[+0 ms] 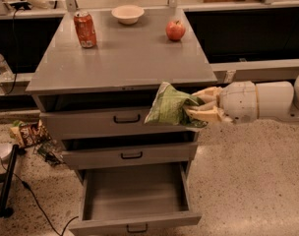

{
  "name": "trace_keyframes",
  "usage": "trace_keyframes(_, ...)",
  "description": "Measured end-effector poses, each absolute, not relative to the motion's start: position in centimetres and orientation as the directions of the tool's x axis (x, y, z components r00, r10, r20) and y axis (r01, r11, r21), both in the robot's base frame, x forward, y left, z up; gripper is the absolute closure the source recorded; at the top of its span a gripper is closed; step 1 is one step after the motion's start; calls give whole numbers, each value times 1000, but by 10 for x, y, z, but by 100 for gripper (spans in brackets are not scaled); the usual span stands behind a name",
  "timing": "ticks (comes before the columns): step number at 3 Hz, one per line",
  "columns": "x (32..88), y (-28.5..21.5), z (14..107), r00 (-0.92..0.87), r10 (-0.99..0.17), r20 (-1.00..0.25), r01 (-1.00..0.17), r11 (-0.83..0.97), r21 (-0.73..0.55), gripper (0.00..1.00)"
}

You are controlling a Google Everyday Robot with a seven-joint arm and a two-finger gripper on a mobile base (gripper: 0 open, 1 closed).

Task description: Pick green jalapeno chip bag from bottom drawer and place on counter

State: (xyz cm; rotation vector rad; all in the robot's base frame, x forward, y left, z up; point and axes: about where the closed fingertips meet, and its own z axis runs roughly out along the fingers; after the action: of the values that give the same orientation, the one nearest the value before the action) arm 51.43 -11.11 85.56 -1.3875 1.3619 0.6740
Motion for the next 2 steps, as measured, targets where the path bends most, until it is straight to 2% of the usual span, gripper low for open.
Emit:
trace_keyframes(1, 532, -112, 867, 207, -379, -902, -944, 166, -286, 100)
trace_keyframes(2, 599, -114, 863, 168, -445, -880, -965, 110, -240, 100)
